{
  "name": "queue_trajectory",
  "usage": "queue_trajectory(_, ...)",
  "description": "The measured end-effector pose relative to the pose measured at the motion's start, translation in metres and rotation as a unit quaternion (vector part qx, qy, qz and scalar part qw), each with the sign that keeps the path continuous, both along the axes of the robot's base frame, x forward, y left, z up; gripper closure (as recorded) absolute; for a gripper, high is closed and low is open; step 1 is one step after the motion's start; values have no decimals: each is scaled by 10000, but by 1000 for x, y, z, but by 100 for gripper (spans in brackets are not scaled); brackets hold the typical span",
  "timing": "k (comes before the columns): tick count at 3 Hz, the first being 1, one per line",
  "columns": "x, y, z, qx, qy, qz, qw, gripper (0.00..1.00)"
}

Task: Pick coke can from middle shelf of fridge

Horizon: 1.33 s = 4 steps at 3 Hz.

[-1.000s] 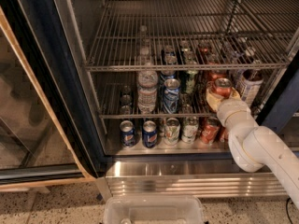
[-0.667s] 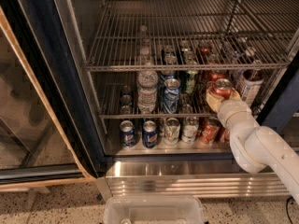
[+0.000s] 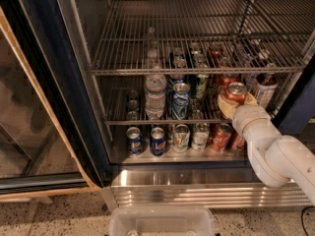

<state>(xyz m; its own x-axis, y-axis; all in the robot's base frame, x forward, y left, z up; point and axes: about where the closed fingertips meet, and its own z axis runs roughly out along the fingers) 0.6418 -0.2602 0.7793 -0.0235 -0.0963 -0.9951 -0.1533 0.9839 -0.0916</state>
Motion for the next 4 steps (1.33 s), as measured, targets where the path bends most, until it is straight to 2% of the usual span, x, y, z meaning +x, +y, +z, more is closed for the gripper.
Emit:
queue_trajectory(2,-29,4,18,-7,-36,184,9998,100)
queue_trajectory(4,-70,4,21,328,196,480,9981,100)
